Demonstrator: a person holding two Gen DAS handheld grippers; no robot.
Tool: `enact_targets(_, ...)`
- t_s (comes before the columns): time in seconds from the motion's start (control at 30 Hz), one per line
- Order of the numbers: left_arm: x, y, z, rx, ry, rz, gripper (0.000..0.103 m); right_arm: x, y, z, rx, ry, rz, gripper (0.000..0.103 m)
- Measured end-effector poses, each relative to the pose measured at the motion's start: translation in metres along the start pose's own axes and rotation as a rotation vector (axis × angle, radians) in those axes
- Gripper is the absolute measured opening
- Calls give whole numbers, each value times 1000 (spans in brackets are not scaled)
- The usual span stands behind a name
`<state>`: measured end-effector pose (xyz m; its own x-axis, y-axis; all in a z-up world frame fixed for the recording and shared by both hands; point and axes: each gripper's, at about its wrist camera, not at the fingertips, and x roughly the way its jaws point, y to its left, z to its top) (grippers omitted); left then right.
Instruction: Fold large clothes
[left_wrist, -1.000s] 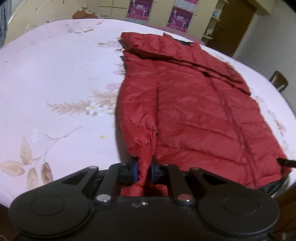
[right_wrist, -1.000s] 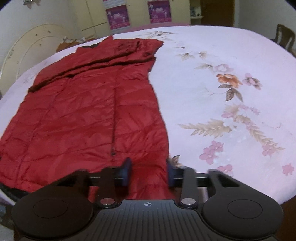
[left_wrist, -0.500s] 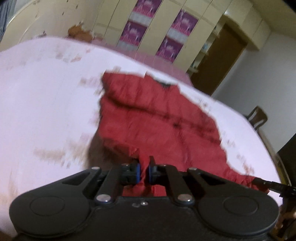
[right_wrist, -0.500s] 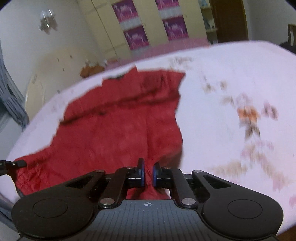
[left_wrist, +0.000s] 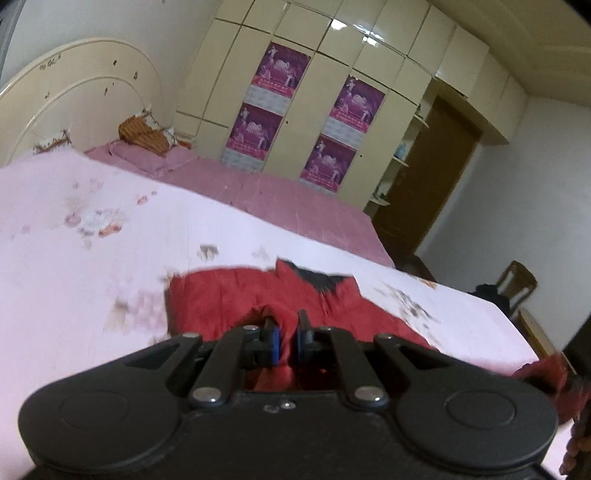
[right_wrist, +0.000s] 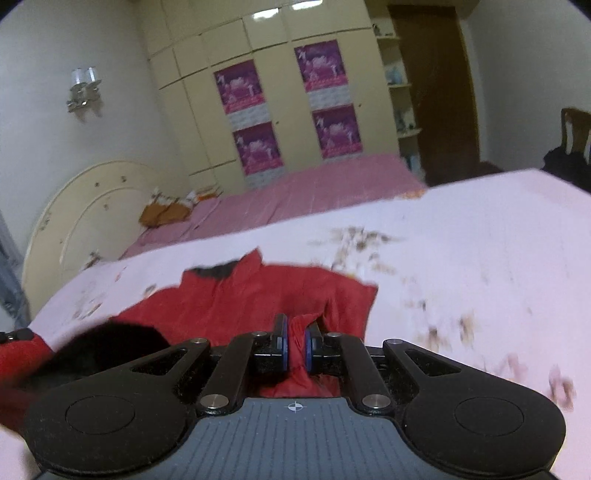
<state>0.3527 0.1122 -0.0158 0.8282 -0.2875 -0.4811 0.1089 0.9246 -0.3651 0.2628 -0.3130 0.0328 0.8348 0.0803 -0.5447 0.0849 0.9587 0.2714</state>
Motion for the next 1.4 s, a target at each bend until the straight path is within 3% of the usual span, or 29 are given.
enact_targets(0.37,118,8,60,57,-10,85,8,148,-5,64,70,12,-158,8)
enact_targets(0.7,214,25,54,73,125,208,8,264,-26,64,124,186,-227,8)
enact_targets(0.83,234,35,48,45,176,245,14,294,-38,56,160,271,-230,9)
enact_targets(1.0,233,55,58,-113,195,220,21,303,-45,57,204,291,-223,10)
enact_targets(1.07,224,60,64,-175,175,202,31,302,-45,61,218,274,-214,27)
enact_targets(1.1,221,61,68,-197,164,189,38,299,-44,64,222,250,-219,62)
enact_targets(1.13,216,60,70,-202,144,183,55,295,-42,66,214,213,-248,103)
enact_targets(1.17,210,58,72,-190,111,189,80,289,-39,68,194,152,-267,102)
enact_targets(1.2,204,55,74,-172,75,199,90,287,-36,70,169,132,-263,102)
enact_targets(1.3,189,43,76,-82,-7,195,89,283,-24,73,105,96,-277,102)
enact_targets(1.4,188,28,71,11,0,182,84,280,-3,69,10,67,-268,102)
